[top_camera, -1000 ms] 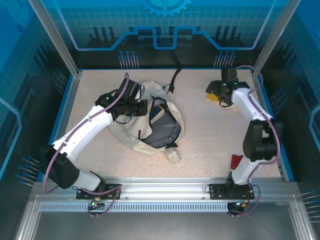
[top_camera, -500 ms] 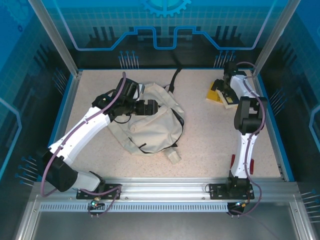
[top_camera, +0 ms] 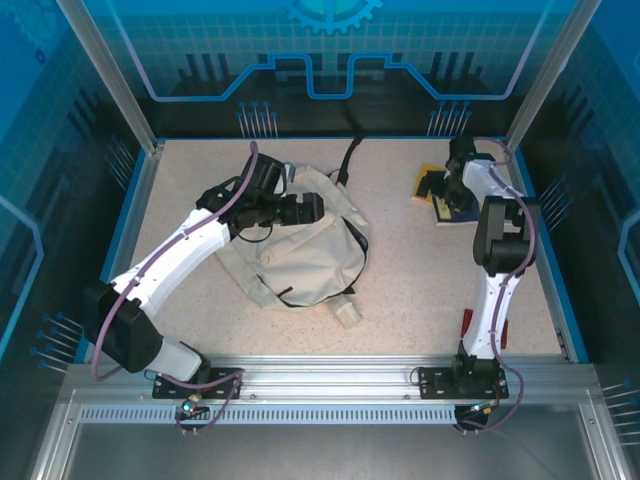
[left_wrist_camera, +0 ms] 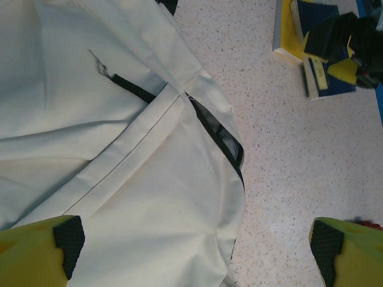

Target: Pack the student bag

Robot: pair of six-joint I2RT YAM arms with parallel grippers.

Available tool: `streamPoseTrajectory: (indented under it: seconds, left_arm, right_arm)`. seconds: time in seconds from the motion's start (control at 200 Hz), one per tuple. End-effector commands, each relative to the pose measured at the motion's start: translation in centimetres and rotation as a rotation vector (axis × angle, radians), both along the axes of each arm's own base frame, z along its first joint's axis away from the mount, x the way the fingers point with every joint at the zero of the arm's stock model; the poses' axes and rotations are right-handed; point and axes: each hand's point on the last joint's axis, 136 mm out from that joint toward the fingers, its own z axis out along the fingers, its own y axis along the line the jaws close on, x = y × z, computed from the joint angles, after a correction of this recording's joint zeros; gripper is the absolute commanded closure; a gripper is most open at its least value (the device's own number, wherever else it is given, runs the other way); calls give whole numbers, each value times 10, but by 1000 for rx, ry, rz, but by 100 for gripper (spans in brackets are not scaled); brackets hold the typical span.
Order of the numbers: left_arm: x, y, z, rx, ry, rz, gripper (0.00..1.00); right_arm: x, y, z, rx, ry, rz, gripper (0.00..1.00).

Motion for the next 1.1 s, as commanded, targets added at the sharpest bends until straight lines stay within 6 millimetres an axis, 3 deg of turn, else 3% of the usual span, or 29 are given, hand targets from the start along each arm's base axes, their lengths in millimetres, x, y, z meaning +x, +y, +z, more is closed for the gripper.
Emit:
streamPoseTrajectory:
  seconds: [0.0, 0.195, 0.27, 0.345, 0.435, 0.53, 0.61, 0.765, 0.95, 1.091]
  left_arm:
    - [5, -10, -4, -64, 24, -2, 1]
    - [6, -14, -11, -82, 47, -9, 1]
    - [5, -17, -13, -92, 55, -14, 1]
    - [5, -19, -14, -104, 60, -18, 1]
    - [4, -25, -14, -123, 71, -36, 1]
    - [4, -28, -14, -137, 80, -47, 1]
    - [1, -32, -15, -147, 92, -69, 1]
    - [-2, -32, -17, -141, 99, -80, 2]
    - [-4, -34, -18, -143, 107, -87, 2]
    - [-4, -36, -19, -144, 113, -92, 2]
  right_arm:
    - [-55, 44, -19, 112, 142, 25, 0]
    - [-99, 71, -25, 142, 171, 35, 0]
    - [-106, 82, -20, 197, 157, 56, 1]
    - [-104, 81, -4, 191, 117, 53, 2]
    - [-94, 67, 18, 125, 48, 43, 1]
    - [-81, 39, 30, 30, 22, 3, 2]
    - [-74, 10, 24, -51, 49, -42, 5]
    - [-60, -26, 8, -112, 113, -71, 16]
    - [-49, -22, -11, 58, 140, 44, 21]
    - [-45, -14, -12, 132, 115, 128, 24]
